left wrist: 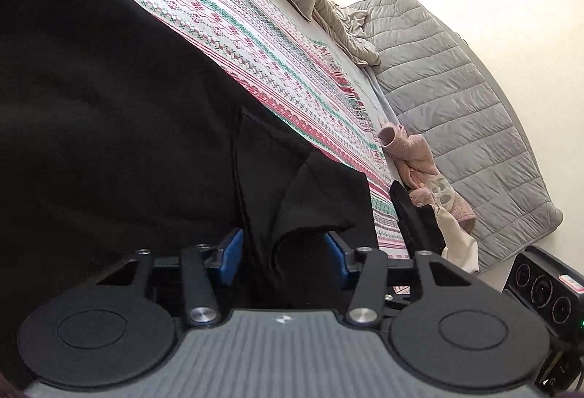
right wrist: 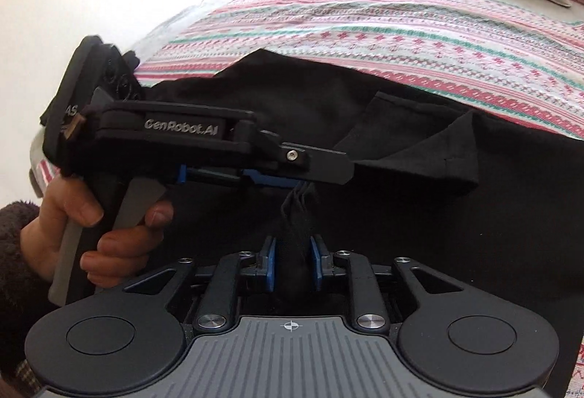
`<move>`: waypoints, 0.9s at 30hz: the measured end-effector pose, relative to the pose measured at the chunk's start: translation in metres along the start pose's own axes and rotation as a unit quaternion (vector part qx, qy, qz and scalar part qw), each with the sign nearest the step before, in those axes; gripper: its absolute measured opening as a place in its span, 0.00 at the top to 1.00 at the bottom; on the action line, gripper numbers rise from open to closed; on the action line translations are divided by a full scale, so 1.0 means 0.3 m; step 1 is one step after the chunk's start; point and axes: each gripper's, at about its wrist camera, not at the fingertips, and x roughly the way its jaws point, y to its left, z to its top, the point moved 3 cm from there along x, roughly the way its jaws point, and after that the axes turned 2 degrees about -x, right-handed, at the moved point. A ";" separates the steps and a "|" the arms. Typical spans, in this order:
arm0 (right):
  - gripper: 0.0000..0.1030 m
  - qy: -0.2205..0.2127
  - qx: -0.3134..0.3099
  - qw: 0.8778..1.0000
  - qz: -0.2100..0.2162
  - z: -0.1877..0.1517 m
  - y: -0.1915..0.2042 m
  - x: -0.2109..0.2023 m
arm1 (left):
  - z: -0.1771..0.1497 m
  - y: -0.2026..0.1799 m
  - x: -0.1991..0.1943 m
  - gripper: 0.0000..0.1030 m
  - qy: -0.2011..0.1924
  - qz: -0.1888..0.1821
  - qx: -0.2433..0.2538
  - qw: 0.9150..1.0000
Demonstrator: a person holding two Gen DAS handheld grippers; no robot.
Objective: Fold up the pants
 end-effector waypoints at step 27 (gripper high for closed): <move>0.63 -0.167 0.033 0.982 -0.080 0.211 -0.247 0.011 | -0.046 -0.070 0.038 0.47 -0.014 0.057 0.197 0.979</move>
